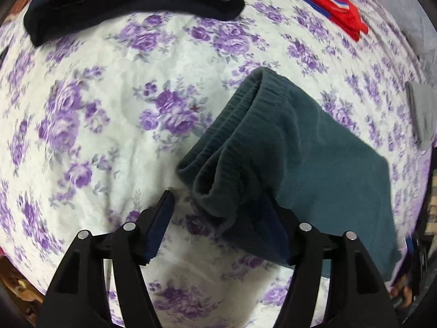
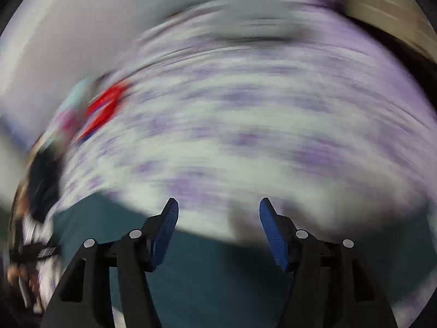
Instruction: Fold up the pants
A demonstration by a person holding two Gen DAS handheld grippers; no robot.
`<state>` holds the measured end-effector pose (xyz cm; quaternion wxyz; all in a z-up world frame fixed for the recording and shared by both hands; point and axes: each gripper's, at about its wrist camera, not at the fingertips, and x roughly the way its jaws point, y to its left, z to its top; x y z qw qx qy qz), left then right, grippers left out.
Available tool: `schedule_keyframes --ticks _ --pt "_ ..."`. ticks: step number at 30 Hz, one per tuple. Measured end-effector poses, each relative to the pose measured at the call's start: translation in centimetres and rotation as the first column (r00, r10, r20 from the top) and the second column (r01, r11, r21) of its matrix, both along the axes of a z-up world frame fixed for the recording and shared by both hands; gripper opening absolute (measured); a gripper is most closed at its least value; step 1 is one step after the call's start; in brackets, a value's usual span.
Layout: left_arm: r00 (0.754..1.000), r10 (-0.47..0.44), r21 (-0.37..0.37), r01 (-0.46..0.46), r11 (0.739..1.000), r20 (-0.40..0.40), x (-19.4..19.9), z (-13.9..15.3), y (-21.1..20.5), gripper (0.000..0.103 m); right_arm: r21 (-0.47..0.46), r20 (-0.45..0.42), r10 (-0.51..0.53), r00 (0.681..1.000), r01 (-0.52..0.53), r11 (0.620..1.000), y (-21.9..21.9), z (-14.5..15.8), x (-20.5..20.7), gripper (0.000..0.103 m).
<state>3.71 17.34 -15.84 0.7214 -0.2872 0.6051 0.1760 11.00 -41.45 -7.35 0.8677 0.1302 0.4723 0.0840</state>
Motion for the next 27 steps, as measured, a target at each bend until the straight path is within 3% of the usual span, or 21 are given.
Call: schedule_keyframes --ticks 1,3,5,8,10,13,15,16,17,18,19,20,22,25,27 --pt "1.0 -0.023 0.04 0.023 0.999 -0.011 0.6 -0.1 -0.5 0.064 -0.015 -0.013 -0.101 0.995 0.101 0.995 -3.6 -0.1 -1.5 0.062" --pt "0.996 -0.077 0.101 0.082 0.991 -0.049 1.7 -0.3 -1.1 0.064 -0.059 -0.034 -0.308 0.951 0.306 0.95 -11.1 -0.4 -5.3 0.062" --pt "0.99 -0.11 0.135 0.121 0.983 -0.083 2.8 -0.3 -1.6 0.064 -0.079 -0.05 -0.422 0.905 0.417 0.905 -15.0 -0.9 -8.4 0.062" --pt "0.987 -0.115 0.148 0.13 0.98 -0.11 3.7 -0.4 -1.9 0.064 -0.014 -0.113 -0.475 0.873 0.477 0.879 -16.6 -2.8 -11.1 0.062" --pt "0.988 -0.108 0.152 0.125 0.981 -0.114 4.6 -0.6 -2.2 0.064 0.071 -0.143 -0.471 0.87 0.484 0.872 -16.5 -4.3 -11.7 0.062" --pt "0.987 -0.116 0.157 0.132 0.979 -0.108 4.5 -0.5 -2.3 0.064 0.115 -0.119 -0.476 0.872 0.488 0.865 -15.4 -5.2 -10.5 0.062" --pt "0.987 -0.125 0.157 0.14 0.978 -0.106 3.8 -0.5 -2.4 0.064 0.192 -0.104 -0.494 0.863 0.505 0.842 -15.6 -5.8 -9.0 0.061" --pt "0.986 -0.13 0.158 0.145 0.977 -0.105 3.4 -0.3 -2.3 0.065 0.207 -0.103 -0.496 0.862 0.506 0.837 -15.5 -5.7 -8.3 0.054" --pt "0.986 -0.134 0.159 0.149 0.976 -0.104 1.7 0.1 -1.8 0.065 0.189 -0.111 -0.503 0.857 0.515 0.836 -15.4 -6.2 -7.2 0.036" --pt "0.985 -0.136 0.161 0.152 0.975 -0.104 1.6 0.2 -1.6 0.065 0.172 -0.116 -0.506 0.855 0.519 0.837 -15.7 -6.1 -6.9 0.025" --pt "0.985 -0.143 0.164 0.158 0.974 -0.101 1.1 0.2 -1.6 0.065 0.175 -0.122 -0.503 0.856 0.517 0.838 -15.8 -6.1 -6.5 0.006" --pt "0.985 -0.147 0.165 0.161 0.973 -0.095 0.7 0.2 -1.5 0.065 0.251 -0.15 -0.477 0.866 0.5 0.829 -16.0 -6.0 -6.1 0.006" --pt "0.986 -0.142 0.156 0.153 0.976 -0.082 0.1 0.2 -1.0 0.064 0.281 -0.131 -0.46 0.878 0.478 0.832 -15.6 -4.3 -6.3 0.006" --pt "0.99 -0.122 0.144 0.131 0.981 -0.068 -1.0 0.7 -0.5 0.063 0.308 -0.045 -0.326 0.944 0.324 0.894 -11.5 0.5 -5.8 0.006" --pt "0.99 -0.131 0.149 0.137 0.979 -0.047 -1.4 1.4 -0.7 0.058 0.342 -0.008 -0.148 0.989 0.142 0.929 -6.0 3.2 -5.1 0.006"
